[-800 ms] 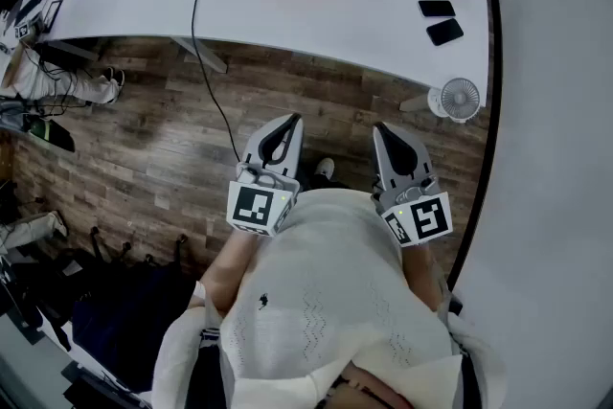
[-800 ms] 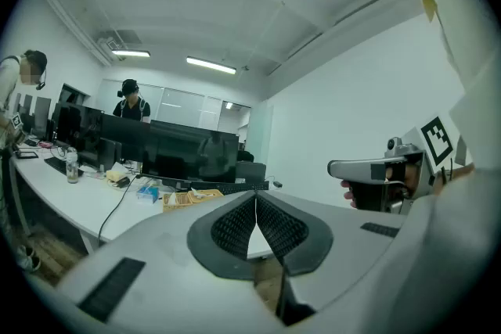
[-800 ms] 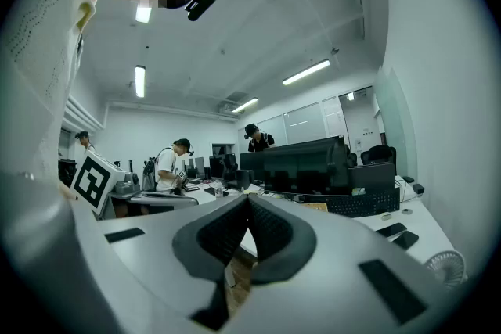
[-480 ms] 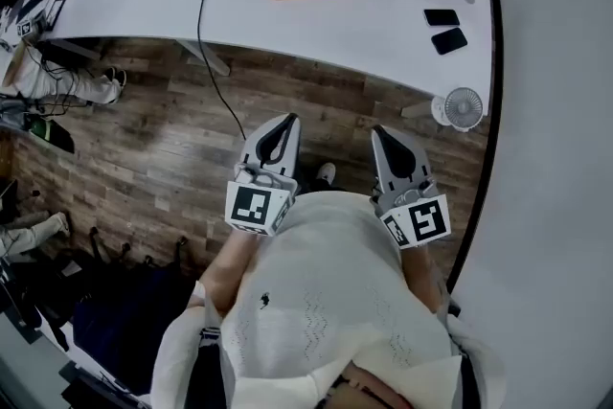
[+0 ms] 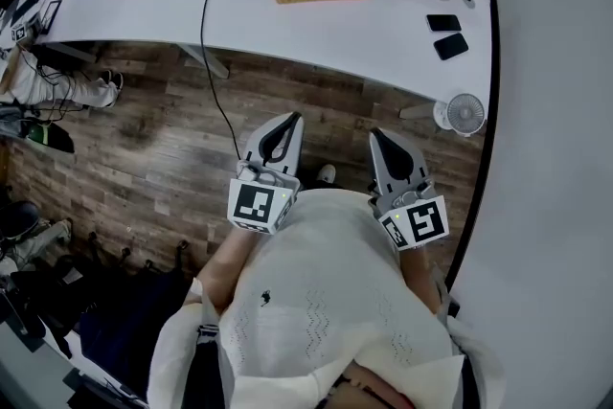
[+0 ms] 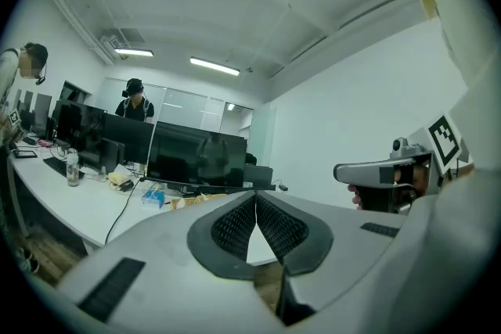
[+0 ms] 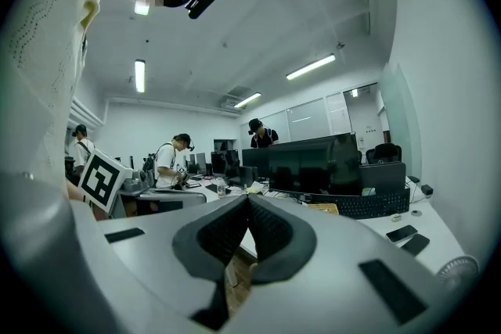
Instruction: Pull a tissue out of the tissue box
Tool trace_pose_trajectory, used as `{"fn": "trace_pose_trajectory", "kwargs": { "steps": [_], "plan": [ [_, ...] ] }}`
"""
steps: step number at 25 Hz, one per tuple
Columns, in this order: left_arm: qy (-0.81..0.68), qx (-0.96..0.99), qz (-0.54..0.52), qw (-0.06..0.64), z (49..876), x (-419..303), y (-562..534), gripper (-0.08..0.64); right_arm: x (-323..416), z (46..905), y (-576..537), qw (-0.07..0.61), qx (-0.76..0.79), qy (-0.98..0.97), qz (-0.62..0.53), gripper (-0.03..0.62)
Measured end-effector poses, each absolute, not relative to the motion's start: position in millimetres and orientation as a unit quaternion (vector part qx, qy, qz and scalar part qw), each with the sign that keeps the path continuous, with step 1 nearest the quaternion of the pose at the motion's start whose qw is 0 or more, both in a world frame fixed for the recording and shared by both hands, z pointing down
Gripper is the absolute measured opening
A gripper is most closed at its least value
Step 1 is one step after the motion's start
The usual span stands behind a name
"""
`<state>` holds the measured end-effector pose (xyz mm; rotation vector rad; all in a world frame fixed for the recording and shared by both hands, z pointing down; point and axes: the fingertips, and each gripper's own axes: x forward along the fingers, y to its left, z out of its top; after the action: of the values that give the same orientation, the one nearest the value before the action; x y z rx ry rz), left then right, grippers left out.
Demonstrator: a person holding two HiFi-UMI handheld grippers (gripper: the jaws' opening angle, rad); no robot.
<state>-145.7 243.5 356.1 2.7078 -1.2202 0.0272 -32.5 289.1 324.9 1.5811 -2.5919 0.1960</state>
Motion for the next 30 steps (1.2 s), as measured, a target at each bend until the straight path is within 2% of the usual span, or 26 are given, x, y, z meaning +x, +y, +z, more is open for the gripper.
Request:
{"fn": "trace_pose_trajectory", "kwargs": {
  "steps": [21, 30],
  "plan": [
    [-0.434, 0.898, -0.018, 0.063, 353.2, -242.8, 185.6, 0.015, -109.4, 326.9, 232.4, 0.045, 0.552, -0.832, 0.031, 0.000],
    [-0.439, 0.896, -0.014, 0.066, 359.8, -258.6, 166.5, 0.015, -114.5, 331.9, 206.6, 0.043, 0.561, -0.825, 0.047, 0.000]
  ]
}}
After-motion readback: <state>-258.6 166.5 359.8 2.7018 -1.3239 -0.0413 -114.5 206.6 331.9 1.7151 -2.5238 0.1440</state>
